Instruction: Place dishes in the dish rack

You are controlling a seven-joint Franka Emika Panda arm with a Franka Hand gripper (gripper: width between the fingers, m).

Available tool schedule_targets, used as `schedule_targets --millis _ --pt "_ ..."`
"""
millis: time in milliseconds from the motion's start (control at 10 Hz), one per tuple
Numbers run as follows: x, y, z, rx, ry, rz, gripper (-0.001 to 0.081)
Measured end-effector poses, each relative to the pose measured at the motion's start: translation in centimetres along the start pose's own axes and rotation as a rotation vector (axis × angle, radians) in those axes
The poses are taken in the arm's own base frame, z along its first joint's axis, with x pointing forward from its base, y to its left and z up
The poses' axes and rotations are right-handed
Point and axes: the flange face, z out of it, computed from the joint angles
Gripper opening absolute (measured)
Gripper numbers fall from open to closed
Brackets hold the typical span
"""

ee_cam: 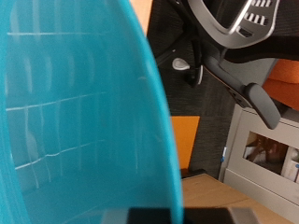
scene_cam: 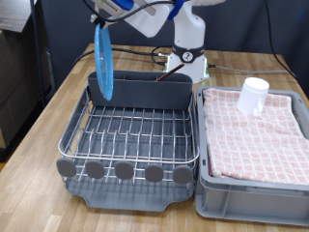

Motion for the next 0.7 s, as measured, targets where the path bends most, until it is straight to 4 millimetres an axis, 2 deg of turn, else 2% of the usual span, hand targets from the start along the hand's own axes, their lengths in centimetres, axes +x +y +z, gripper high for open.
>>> schedule_targets --millis 400,700 --pt "0.7 -0.5 2.9 -0.028 0.028 -0.034 0.0019" --pt "0.3 -1.5 5.3 -0.03 0.02 -0.048 0.0019"
